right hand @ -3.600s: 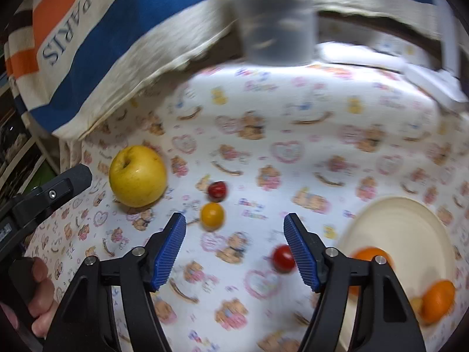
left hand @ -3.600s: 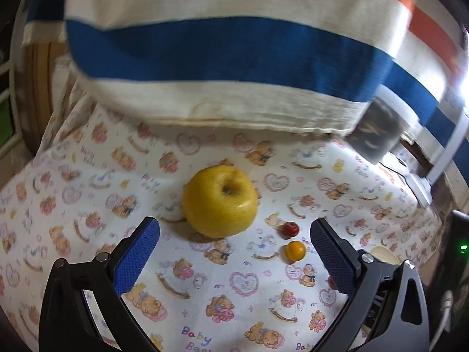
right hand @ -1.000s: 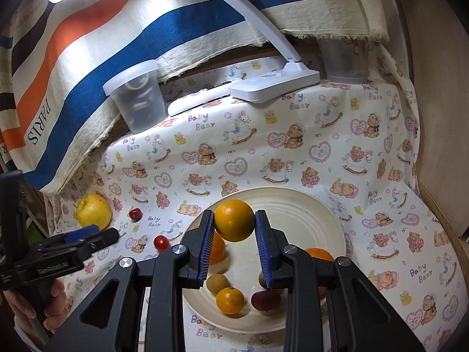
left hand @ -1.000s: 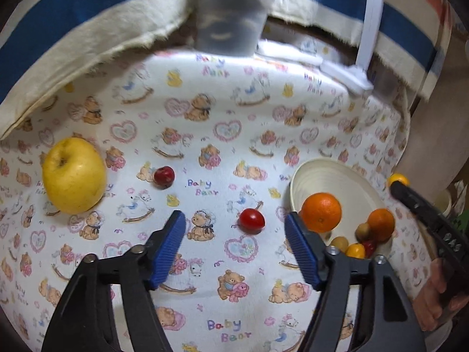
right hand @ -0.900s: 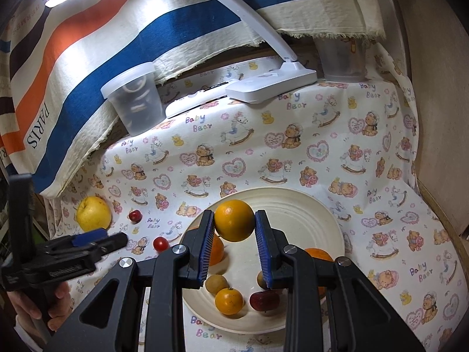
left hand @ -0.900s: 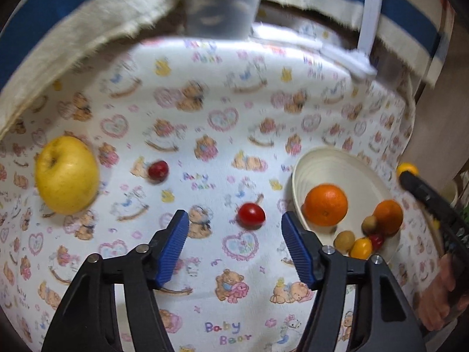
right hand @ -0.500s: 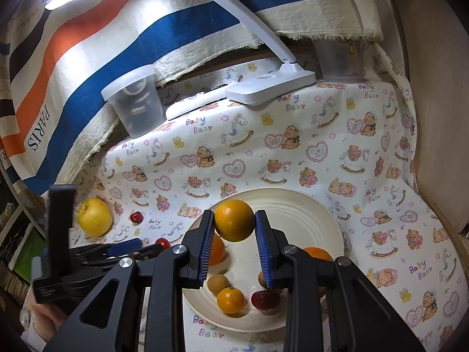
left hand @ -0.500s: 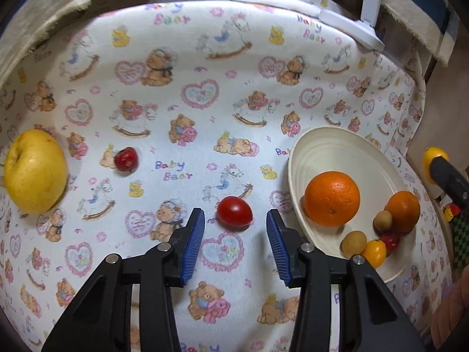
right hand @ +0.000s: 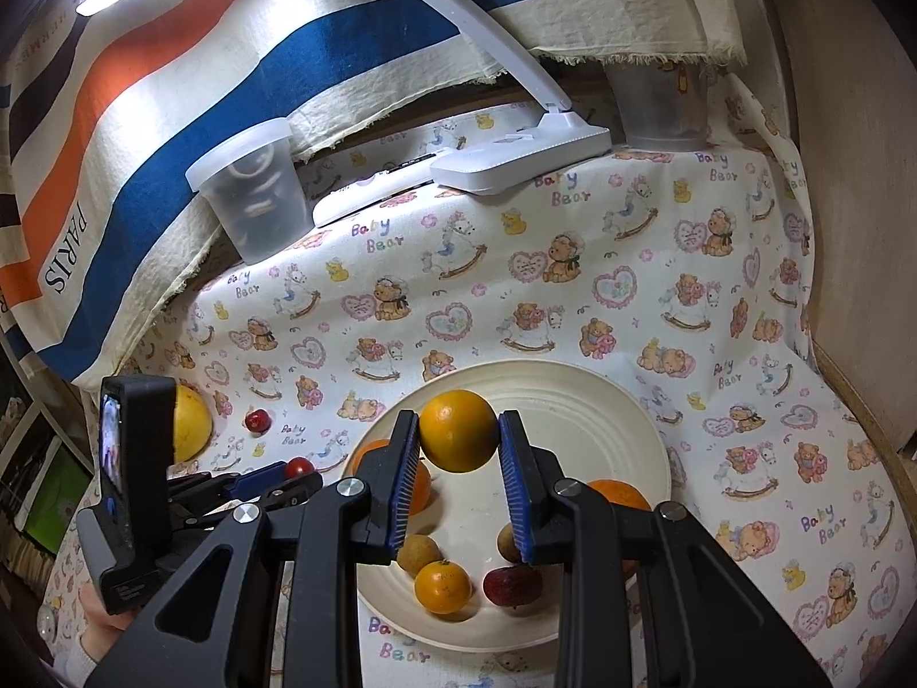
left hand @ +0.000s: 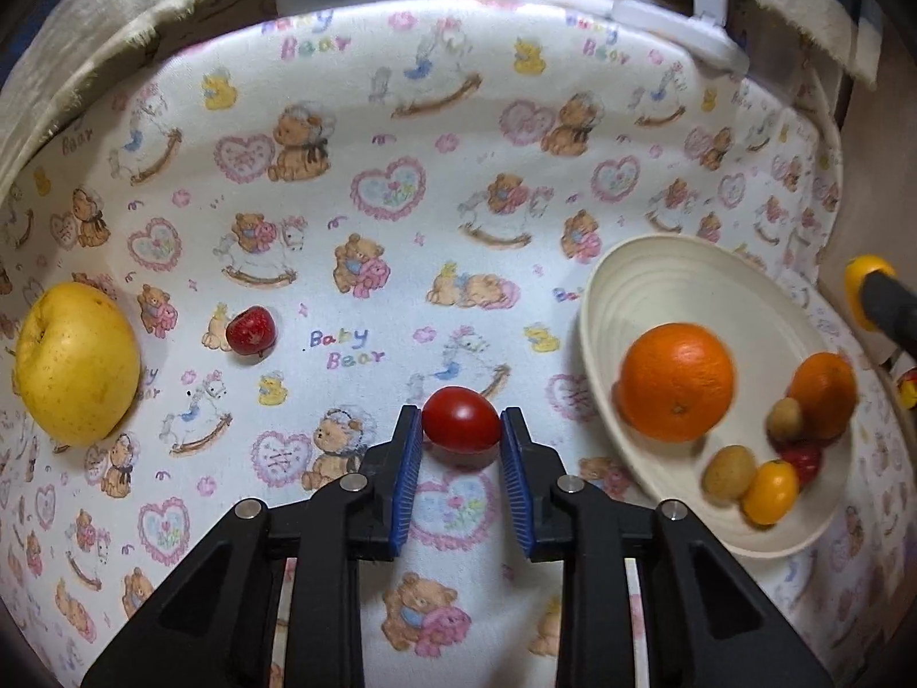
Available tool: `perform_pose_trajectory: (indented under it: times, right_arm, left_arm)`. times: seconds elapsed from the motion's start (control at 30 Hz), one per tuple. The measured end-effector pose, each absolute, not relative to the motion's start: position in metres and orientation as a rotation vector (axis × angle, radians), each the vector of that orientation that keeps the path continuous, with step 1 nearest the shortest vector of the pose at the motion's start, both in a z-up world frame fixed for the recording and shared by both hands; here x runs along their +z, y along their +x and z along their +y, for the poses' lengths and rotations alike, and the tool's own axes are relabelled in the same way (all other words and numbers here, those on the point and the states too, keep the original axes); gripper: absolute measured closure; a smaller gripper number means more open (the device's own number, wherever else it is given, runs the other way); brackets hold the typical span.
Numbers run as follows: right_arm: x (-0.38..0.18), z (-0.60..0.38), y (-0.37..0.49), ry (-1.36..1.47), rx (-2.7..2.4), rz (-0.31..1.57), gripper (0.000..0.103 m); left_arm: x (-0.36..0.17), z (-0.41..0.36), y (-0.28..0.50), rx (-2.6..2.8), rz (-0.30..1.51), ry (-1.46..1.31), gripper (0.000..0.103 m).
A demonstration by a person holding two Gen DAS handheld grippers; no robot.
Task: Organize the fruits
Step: 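Grasp the red cherry tomato with the left gripper while the right holds the tangerine over the plate, then lower the cherry tomato and tangerine onto the plate and open both grippers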
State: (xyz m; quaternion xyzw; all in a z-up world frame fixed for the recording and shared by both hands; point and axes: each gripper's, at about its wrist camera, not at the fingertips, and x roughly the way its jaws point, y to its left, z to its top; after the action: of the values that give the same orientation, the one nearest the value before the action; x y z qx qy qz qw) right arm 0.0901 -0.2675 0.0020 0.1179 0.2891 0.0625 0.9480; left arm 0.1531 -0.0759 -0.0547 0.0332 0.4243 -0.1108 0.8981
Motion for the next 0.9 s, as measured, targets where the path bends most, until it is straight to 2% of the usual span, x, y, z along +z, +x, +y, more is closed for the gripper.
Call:
perform_pose_trajectory:
  times: [0.37, 0.57, 0.9]
  right_arm:
    - [0.006, -0.275, 0.09, 0.239, 0.059, 0.583, 0.074]
    - [0.009, -0.289, 0.089, 0.299, 0.046, 0.577, 0.074]
    - [0.009, -0.304, 0.093, 0.344, 0.032, 0.611, 0.074]
  left_arm:
    - [0.013, -0.114, 0.103, -0.439, 0.75, 0.065, 0.076]
    - [-0.001, -0.141, 0.1, -0.456, 0.787, 0.113, 0.076]
    - [-0.028, -0.14, 0.104, -0.459, 0.806, 0.112, 0.076]
